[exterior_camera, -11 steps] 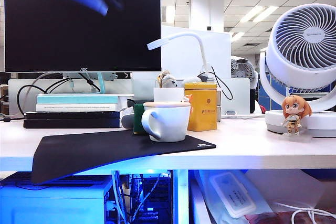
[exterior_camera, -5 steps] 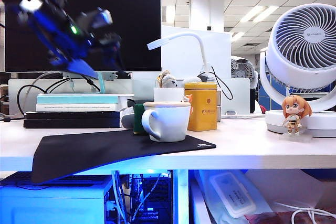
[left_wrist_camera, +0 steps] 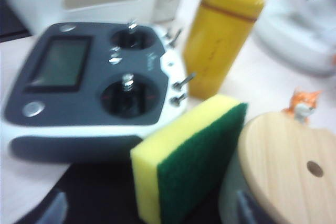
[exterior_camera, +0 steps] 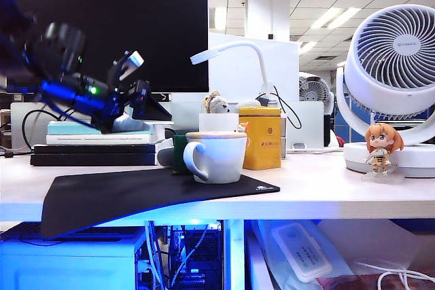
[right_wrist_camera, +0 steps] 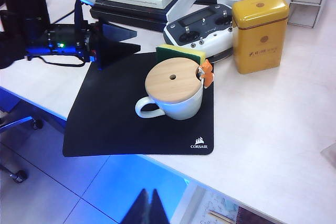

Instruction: Open the drawer, place the cleaning sponge inside, then close the drawer.

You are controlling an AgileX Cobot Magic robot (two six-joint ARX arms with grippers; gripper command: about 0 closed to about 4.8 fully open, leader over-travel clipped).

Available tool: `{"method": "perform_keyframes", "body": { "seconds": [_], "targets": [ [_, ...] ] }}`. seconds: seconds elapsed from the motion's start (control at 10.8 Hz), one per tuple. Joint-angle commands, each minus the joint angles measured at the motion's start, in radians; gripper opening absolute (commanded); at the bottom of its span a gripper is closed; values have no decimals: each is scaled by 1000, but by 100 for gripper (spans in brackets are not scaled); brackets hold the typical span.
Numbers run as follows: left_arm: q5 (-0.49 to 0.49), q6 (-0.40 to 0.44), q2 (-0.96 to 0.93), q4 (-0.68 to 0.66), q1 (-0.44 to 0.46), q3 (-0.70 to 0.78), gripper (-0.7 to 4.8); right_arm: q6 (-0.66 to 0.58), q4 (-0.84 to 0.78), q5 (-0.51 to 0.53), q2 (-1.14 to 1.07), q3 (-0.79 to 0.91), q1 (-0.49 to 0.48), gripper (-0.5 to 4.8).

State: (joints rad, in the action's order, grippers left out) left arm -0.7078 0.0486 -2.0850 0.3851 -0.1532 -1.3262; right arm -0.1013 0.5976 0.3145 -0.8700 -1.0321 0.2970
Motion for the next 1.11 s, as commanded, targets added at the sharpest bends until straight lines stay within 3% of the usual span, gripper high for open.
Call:
{"method": "perform_keyframes", "body": {
  "seconds": [0.09, 0.37, 0.83, 1.11],
  "targets": [
    [-66, -37, -82, 35, -8, -69, 425, -3, 0, 2, 2, -6, 2, -5],
    [-63, -84, -179, 35, -18, -164, 426, -4, -2, -6, -3, -6, 1, -5],
    [-57, -91, -235, 65, -43, -180, 421, -10, -8, -6, -11, -6, 1, -5],
    [-3, -90, -238, 64, -45, -191, 266, -21, -12, -6, -11, -6, 1, -5]
  ]
}}
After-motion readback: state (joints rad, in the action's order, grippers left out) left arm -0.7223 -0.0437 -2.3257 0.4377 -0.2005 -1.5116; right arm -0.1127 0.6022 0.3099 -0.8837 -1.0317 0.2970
